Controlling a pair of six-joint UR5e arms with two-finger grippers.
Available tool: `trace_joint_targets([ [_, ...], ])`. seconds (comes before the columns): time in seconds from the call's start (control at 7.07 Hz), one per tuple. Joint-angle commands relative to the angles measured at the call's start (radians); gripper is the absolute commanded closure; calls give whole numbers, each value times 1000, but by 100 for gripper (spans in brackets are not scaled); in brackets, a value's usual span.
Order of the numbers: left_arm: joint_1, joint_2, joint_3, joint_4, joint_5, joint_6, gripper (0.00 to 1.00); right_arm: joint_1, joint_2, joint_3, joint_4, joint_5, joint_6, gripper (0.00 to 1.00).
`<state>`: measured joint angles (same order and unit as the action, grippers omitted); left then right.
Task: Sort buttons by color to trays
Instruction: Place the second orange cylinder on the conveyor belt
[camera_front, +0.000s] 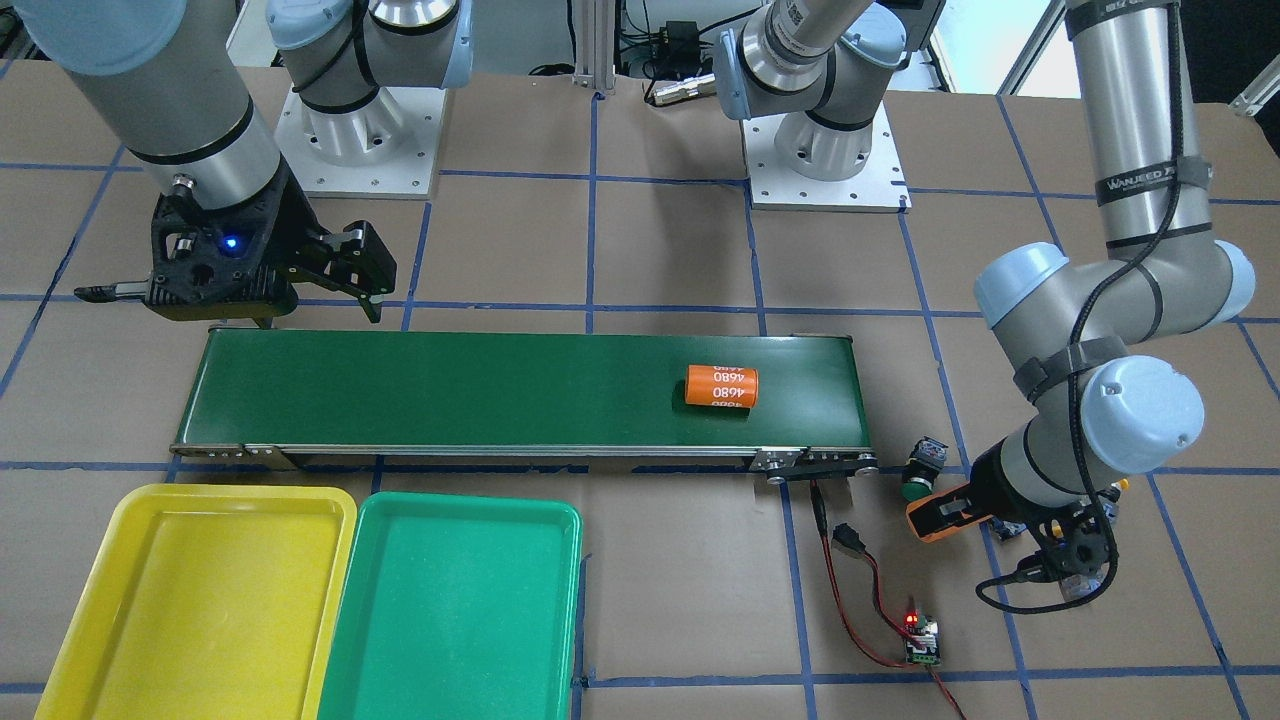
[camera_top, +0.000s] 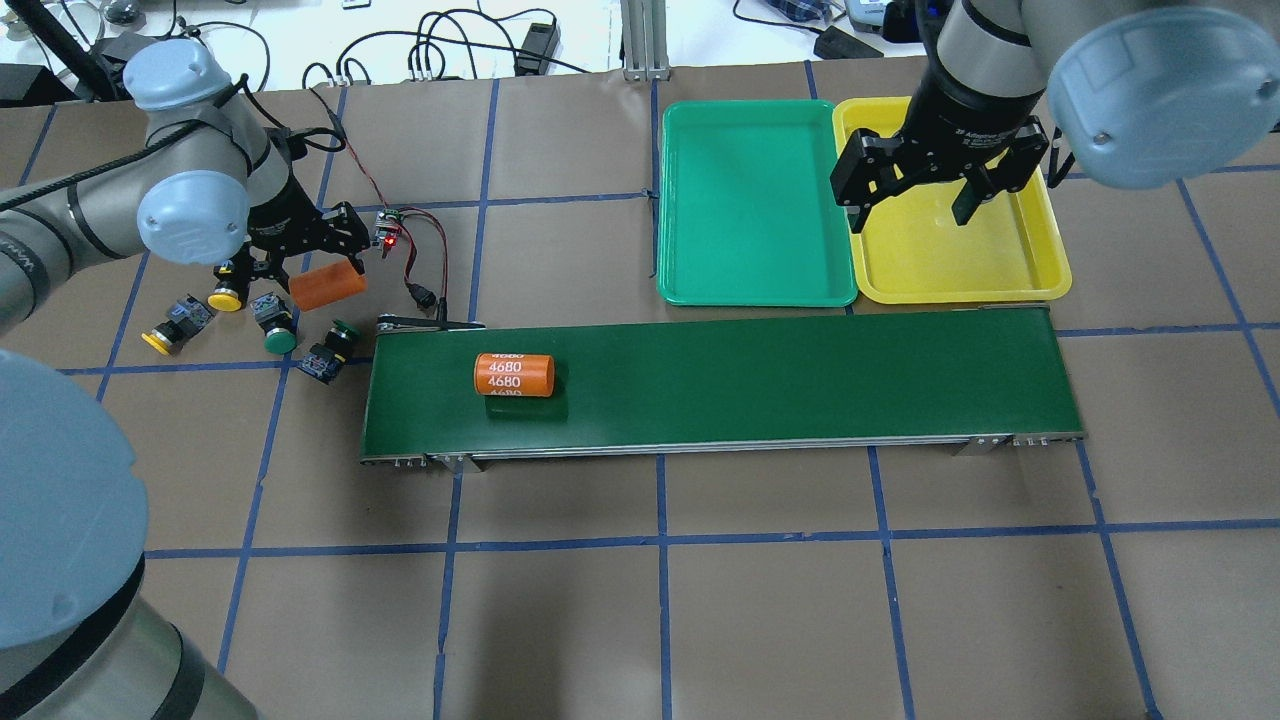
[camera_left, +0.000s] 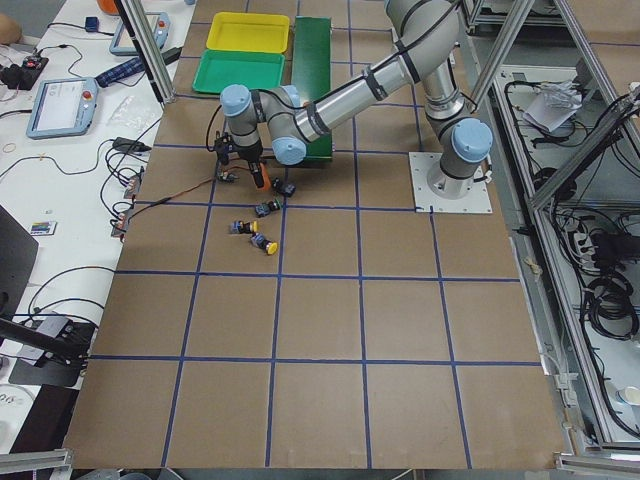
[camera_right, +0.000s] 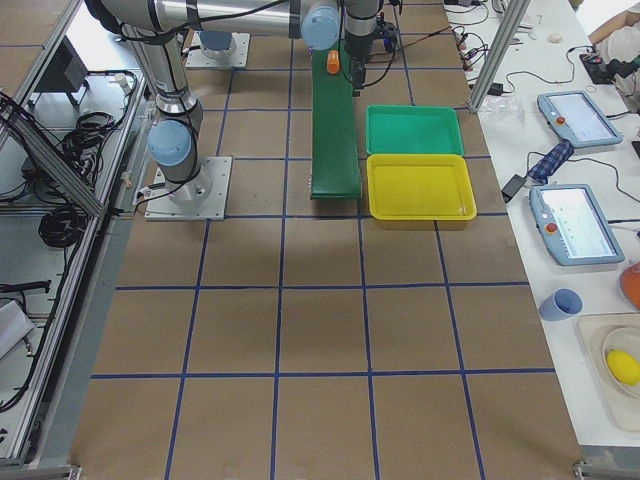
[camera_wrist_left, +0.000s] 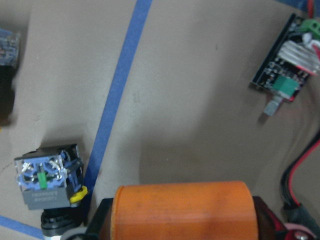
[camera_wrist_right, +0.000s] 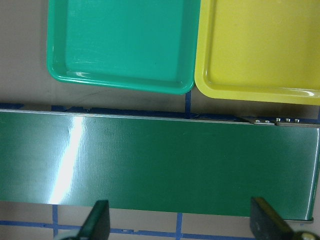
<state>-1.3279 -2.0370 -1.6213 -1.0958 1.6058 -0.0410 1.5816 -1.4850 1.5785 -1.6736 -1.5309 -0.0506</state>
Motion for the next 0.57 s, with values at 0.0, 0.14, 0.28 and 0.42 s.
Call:
trace_joint_targets([
  [0.0, -58, 159, -35, -135, 0, 53, 100, 1, 0, 0, 0, 0, 0, 0],
  [0.14, -127, 216, -60, -198, 2, 100, 100, 0, 0, 0, 0, 0, 0, 0],
  [0.28, -190, 242, -98, -199, 12, 127, 100, -2, 0, 0, 0, 0, 0, 0],
  [0.42, -220, 248, -142, -185, 9, 130, 100, -2, 0, 0, 0, 0, 0, 0],
])
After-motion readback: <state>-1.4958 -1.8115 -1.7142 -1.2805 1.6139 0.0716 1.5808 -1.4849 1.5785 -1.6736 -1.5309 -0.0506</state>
